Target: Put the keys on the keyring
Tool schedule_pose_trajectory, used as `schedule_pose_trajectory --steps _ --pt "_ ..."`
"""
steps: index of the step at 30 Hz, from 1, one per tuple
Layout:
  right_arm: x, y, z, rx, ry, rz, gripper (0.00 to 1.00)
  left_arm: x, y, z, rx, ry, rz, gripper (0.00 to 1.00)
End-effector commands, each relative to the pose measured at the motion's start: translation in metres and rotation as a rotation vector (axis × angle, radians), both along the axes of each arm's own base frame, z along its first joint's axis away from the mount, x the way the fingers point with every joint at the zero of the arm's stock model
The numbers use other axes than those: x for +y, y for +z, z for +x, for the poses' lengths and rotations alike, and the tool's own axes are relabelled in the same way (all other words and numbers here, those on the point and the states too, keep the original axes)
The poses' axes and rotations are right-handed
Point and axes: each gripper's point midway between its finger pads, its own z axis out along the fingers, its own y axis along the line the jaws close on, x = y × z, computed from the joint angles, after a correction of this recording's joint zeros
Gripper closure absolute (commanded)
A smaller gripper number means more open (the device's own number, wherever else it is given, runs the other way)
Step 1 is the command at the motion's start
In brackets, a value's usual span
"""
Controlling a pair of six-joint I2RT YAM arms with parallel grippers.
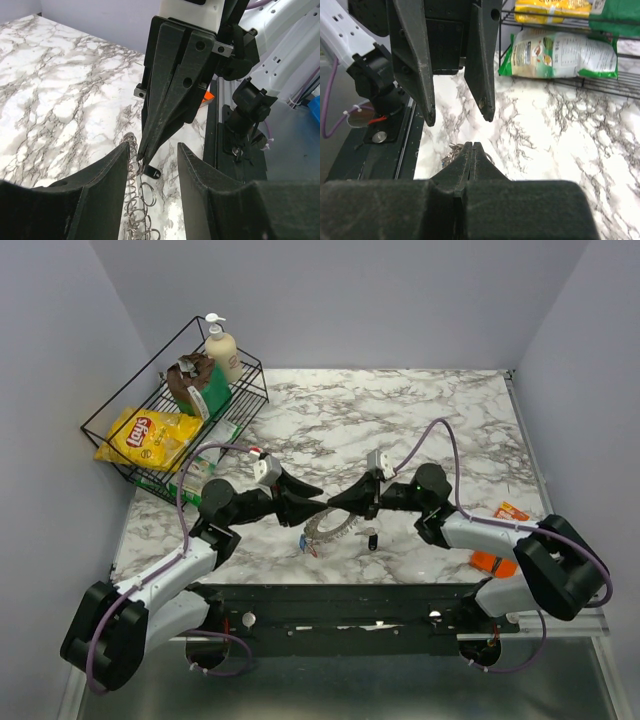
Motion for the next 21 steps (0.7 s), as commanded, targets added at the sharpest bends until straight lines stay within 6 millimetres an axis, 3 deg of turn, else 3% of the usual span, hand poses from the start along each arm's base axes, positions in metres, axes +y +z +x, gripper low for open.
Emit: schedule_pose_trajectory --steps 1,13,21 --pt "-0.003 0.000 0.009 -0.014 -0.039 0.013 1.00 0.003 0.000 0.010 -0.029 0.053 -0.001 0.48" --pt "0.000 -0.043 0.022 0.094 -0.067 -0.063 0.99 0.007 -0.034 0.009 0.002 0.073 0.041 0.50" --pt "-0.005 -0.042 0.017 0.080 -0.071 -0.050 0.99 0.012 -0.053 0.010 -0.038 0.102 0.083 0.51"
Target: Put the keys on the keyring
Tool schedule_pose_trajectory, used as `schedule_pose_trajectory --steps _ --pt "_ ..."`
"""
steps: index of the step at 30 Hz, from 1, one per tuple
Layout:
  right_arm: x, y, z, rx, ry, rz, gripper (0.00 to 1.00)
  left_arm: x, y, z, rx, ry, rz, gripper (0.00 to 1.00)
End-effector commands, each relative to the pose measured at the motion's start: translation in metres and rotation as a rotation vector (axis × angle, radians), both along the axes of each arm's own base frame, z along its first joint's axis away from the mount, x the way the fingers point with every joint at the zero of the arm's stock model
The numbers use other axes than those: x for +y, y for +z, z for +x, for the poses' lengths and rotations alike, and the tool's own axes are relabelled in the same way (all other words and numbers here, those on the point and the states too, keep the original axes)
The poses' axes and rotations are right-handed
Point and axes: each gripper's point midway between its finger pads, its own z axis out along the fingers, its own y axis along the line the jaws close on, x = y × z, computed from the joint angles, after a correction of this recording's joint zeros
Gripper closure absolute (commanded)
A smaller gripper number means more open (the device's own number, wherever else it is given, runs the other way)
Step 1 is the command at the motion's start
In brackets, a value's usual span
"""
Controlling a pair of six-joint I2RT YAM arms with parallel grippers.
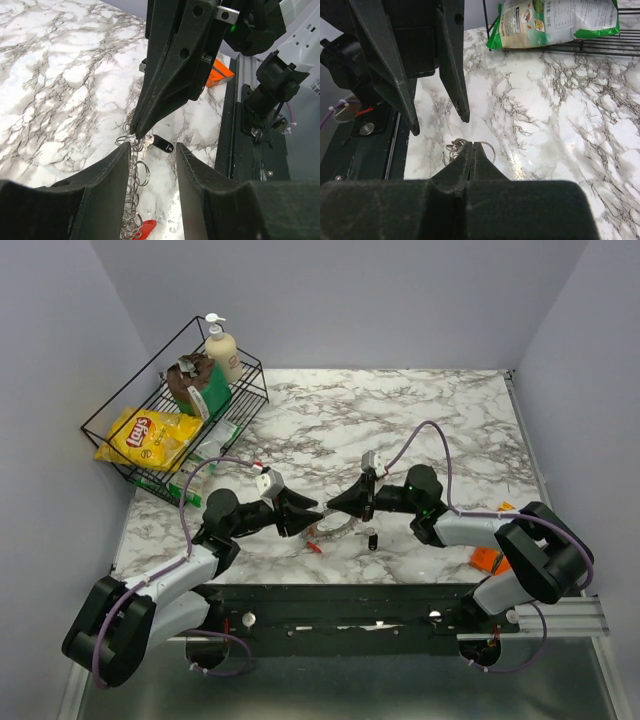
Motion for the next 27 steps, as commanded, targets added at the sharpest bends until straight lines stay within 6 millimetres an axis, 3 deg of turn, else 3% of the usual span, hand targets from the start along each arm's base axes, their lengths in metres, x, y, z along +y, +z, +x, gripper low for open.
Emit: schedule_pose_trajectory --steps 1,11,27 --pt "-0.004 0.001 0.001 -0.022 -0.019 0.013 0.99 0.004 -0.001 0.009 -0.081 0.041 0.011 0.51" --pt "-0.007 0.003 -0.006 -0.045 -0.001 0.021 0.99 -0.002 -0.012 0.010 -0.079 0.003 0.023 0.54" --pt "-0.007 0.009 -0.008 -0.061 0.005 0.033 0.99 -0.015 -0.019 0.011 -0.048 -0.047 0.047 0.45"
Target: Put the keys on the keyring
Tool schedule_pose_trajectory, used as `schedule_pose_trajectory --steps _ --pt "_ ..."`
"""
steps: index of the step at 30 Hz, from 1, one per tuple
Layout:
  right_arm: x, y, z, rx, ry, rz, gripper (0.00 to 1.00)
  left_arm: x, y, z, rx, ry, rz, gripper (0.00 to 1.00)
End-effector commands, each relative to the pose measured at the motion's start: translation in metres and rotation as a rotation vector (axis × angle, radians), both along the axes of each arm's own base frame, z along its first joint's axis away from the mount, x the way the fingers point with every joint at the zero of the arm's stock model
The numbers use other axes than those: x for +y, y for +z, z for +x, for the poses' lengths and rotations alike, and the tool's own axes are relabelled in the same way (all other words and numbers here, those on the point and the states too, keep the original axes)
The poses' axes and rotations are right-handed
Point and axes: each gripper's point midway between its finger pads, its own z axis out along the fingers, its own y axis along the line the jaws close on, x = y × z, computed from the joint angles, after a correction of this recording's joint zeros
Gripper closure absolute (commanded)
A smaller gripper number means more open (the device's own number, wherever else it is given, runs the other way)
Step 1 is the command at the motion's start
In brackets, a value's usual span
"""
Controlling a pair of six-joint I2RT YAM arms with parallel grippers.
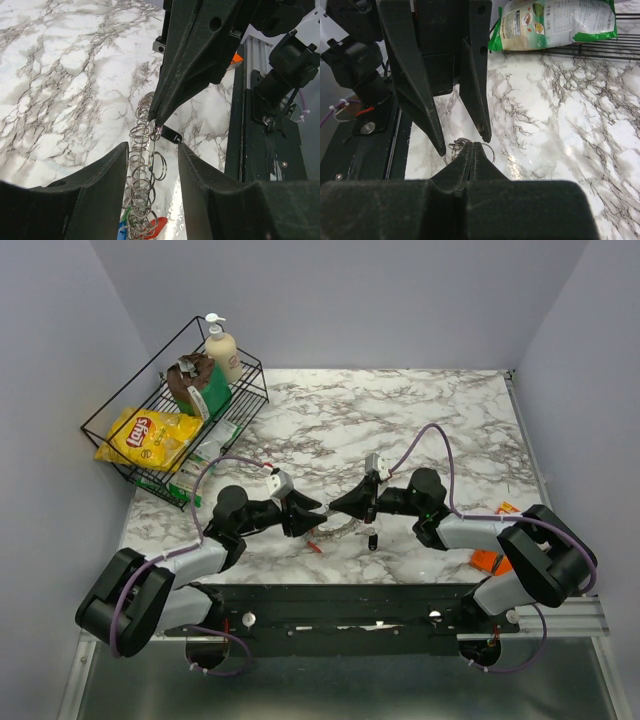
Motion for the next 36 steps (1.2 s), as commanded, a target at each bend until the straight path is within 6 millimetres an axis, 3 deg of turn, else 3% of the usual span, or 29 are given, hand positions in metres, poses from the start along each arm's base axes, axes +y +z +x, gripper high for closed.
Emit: schedule_pose_trajectory --steps 1,7,11,17,21,36 --pt "-0.002 0.007 -0.003 -0.044 0.010 0.017 0.99 -0.008 0.010 0.003 -0.046 -0.031 -0.001 0.44" --pt "-0.003 0.008 -0.004 -0.047 0.013 0.019 0.99 -0.014 0.011 0.004 -0.052 -0.043 -0.003 0.44" --pt "-0.002 0.009 -0.004 -0.048 0.016 0.021 0.99 -0.016 0.010 0.006 -0.046 -0.051 0.001 0.50" --pt "-0.002 0.010 -0.004 -0.048 0.016 0.022 0.99 -0.018 0.008 0.005 -0.040 -0.062 0.006 0.71" --pt "-0.002 0.010 -0.004 -0.048 0.015 0.022 0.99 -0.019 0.006 0.005 -0.030 -0.072 0.026 0.99" --pt "0.000 0.018 0.001 -0.041 0.002 0.042 0.97 -0.014 0.013 0.008 -0.044 -0.021 0.030 1.00"
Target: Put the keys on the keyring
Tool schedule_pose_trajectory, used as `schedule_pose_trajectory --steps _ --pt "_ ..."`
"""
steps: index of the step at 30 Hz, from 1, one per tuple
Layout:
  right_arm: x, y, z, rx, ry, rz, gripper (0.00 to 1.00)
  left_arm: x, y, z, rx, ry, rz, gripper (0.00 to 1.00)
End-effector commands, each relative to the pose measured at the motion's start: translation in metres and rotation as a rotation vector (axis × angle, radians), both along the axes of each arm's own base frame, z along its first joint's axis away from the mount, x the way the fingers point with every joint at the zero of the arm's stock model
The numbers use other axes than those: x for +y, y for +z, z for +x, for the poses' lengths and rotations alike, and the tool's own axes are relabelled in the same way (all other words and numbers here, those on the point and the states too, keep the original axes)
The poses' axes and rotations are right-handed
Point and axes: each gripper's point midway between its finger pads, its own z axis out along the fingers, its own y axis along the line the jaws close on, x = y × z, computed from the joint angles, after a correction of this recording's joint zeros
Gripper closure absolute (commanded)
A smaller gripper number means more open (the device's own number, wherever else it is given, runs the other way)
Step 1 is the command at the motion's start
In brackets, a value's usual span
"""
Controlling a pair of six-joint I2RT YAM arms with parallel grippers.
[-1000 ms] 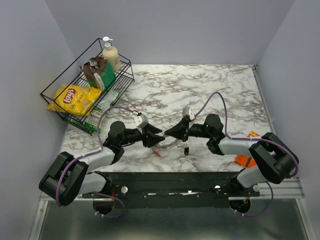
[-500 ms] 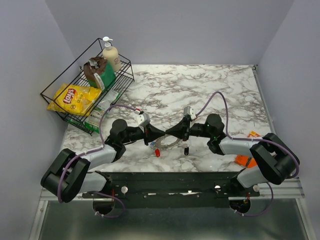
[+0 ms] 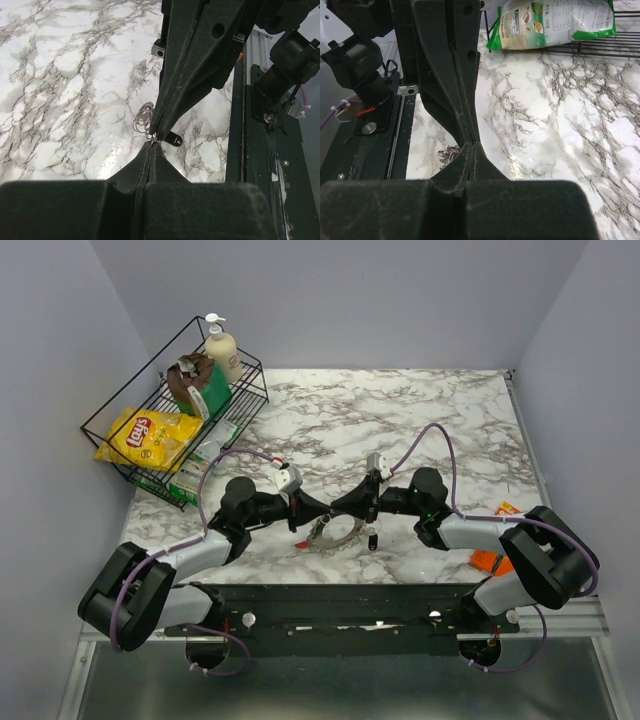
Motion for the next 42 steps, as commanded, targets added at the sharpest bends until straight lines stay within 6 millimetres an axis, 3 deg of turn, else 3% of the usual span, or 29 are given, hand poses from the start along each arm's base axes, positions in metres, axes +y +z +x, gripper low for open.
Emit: schedule_pose_trajectory --steps 1,8,14,21,23,24,25,27,28,30,32,42 --pt "0.002 0.018 0.003 -0.051 -0.004 0.044 0.95 0.001 0.011 0.003 -0.047 0.024 -0.009 1.00" --pt "-0.005 0.032 0.014 -0.022 -0.091 0.089 0.35 0.014 0.013 0.007 -0.087 0.111 0.010 1.00" --pt "-0.021 0.045 0.024 0.000 -0.215 0.168 0.14 0.026 0.010 0.015 -0.096 0.214 0.038 1.00" --pt "-0.031 0.046 0.035 0.076 -0.314 0.170 0.02 0.042 0.006 0.025 -0.149 0.352 0.095 1.00" --pt "-0.032 0.031 0.040 0.155 -0.345 0.112 0.00 0.045 0.006 0.025 -0.174 0.371 0.103 1.00" --pt "-0.031 0.037 0.046 0.169 -0.366 0.111 0.00 0.047 0.006 0.027 -0.184 0.389 0.108 1.00" --pt "-0.032 0.023 0.046 0.228 -0.381 0.055 0.00 0.048 0.007 0.027 -0.196 0.399 0.109 1.00" --pt "-0.034 0.022 0.056 0.258 -0.424 0.018 0.00 0.052 0.008 0.028 -0.226 0.427 0.122 1.00" --pt "-0.038 0.008 0.057 0.315 -0.451 -0.042 0.00 0.053 0.009 0.028 -0.239 0.436 0.125 1.00" --pt "-0.044 -0.002 0.060 0.334 -0.491 -0.089 0.00 0.054 0.008 0.024 -0.320 0.430 0.147 1.00" --pt "-0.051 -0.011 0.057 0.346 -0.514 -0.116 0.00 0.056 0.019 0.021 -0.414 0.447 0.128 1.00" --pt "-0.075 -0.043 0.047 0.471 -0.629 -0.218 0.00 0.066 0.021 0.010 -0.617 0.486 0.180 1.00"
